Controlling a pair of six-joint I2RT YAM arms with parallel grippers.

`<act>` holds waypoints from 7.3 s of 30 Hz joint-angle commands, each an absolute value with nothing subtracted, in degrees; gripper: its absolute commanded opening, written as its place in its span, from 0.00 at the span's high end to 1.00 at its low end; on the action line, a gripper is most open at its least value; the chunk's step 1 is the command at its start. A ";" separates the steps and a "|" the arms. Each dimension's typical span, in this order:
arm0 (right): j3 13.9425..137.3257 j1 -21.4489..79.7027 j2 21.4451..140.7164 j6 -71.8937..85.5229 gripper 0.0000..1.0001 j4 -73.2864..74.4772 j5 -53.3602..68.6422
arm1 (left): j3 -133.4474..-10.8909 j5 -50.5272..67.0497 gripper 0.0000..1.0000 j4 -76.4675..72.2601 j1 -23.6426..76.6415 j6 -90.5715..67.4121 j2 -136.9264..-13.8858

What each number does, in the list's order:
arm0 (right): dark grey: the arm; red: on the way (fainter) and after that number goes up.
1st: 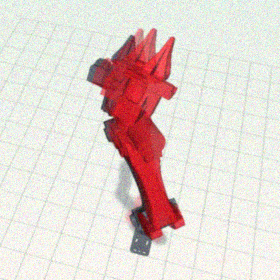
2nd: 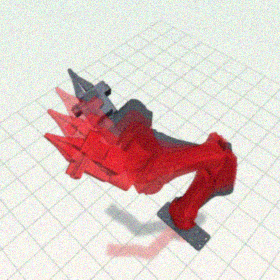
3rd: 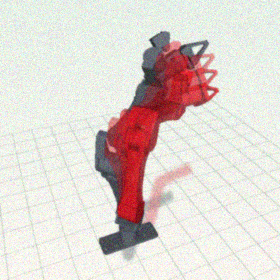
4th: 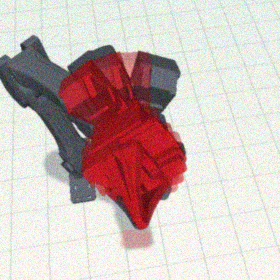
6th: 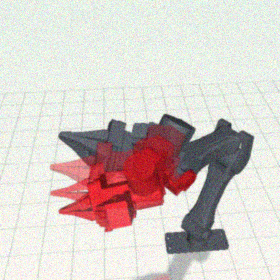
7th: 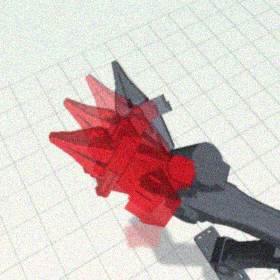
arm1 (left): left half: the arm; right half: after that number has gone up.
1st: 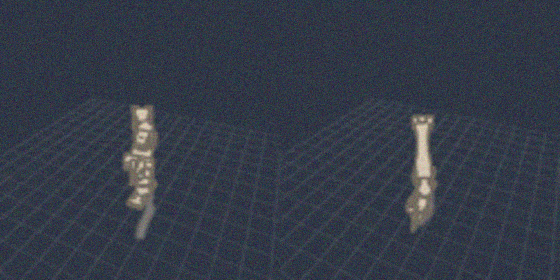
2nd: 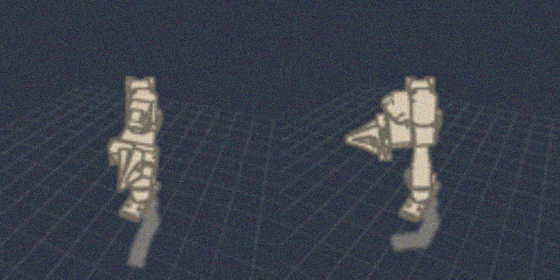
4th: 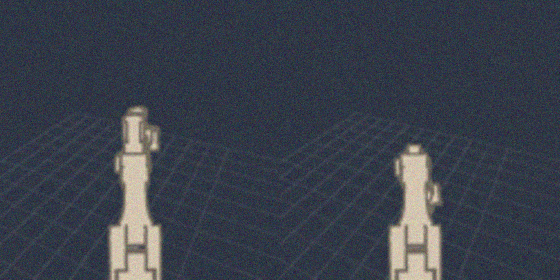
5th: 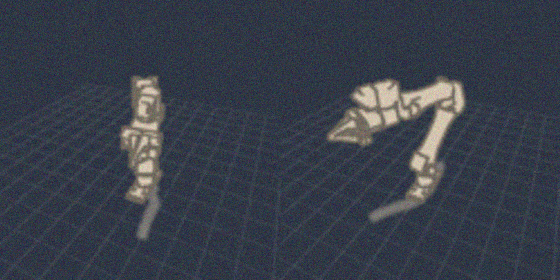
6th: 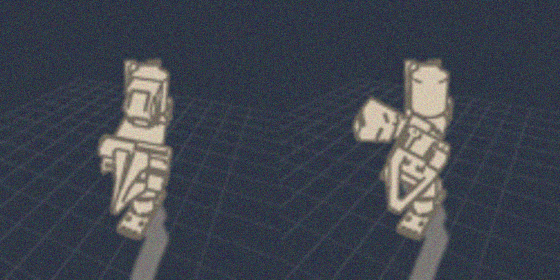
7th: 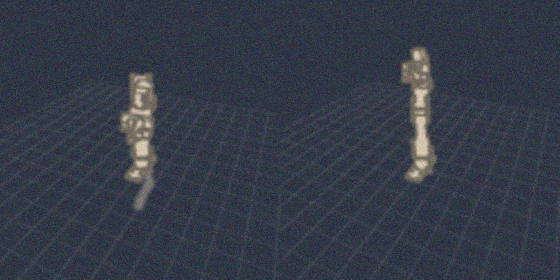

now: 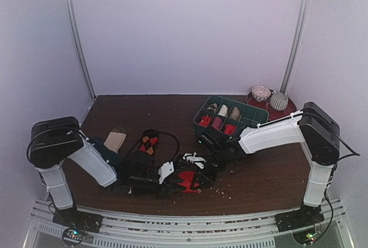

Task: Roll the socks
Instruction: Roll a pair of socks at the center of the board, then pick up the pair of socks from the center of the board, then place a pair of socks in the storage box.

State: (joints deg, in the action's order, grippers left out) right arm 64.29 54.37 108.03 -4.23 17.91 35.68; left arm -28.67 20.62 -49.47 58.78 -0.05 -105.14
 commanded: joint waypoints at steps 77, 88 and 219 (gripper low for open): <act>45.52 46.59 103.44 2.45 0.23 -9.12 35.17 | -40.82 31.39 1.00 -5.96 47.95 -19.71 -125.56; 43.28 46.87 106.51 5.96 0.38 -10.01 40.70 | -41.81 30.23 1.00 -4.65 47.95 -18.25 -125.81; 64.02 31.76 94.87 75.06 1.00 13.39 -25.34 | -41.04 1.22 0.02 -16.72 44.74 -10.93 -73.56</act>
